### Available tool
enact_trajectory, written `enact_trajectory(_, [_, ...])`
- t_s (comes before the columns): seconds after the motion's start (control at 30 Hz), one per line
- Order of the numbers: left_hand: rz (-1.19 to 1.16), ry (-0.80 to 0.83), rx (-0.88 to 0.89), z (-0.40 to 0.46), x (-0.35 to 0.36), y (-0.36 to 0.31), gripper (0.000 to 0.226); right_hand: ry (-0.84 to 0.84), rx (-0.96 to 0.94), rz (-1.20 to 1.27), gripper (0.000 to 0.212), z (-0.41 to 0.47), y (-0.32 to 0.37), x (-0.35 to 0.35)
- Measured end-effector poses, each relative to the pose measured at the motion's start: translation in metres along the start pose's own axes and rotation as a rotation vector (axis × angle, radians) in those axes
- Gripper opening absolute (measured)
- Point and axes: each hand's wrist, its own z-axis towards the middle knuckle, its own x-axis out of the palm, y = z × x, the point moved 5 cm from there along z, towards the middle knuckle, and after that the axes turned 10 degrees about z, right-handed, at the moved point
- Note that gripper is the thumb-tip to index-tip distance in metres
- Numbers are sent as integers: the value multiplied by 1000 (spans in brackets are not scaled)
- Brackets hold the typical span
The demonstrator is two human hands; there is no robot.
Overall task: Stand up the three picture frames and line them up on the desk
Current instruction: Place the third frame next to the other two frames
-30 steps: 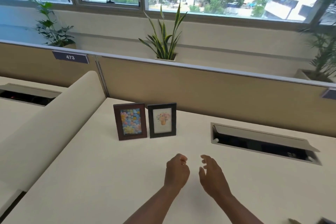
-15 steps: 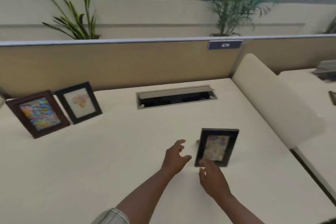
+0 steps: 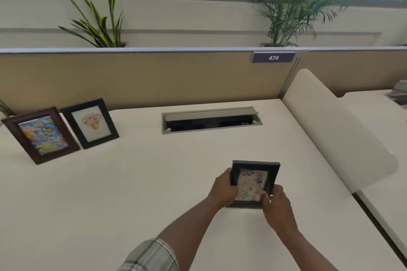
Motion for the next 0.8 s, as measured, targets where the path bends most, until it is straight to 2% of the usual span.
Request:
enact_trajectory(0.2, [-48, -80, -45, -9, -48, 21, 41, 63, -107, -22, 17, 14, 42, 35])
enact_trajectory(0.33, [-42, -196, -54, -21, -107, 36, 43, 113, -209, -49, 16, 24, 97, 78])
enact_trajectory(0.43, [-44, -397, -93, -35, -154, 54, 36, 151, -269, -39, 18, 34, 147, 114])
enact_trajectory(0.53, [32, -626, -166, -49, -186, 69, 52, 171, -305, 3, 17, 46, 192, 143])
enact_trajectory(0.67, [-23, -730, -234, -48, -230, 78, 66, 202, -363, 25, 15, 61, 250, 186])
enact_trajectory(0.8, [-85, -784, -215, -32, -277, 87, 59, 250, -346, 61, 21, 82, 288, 229])
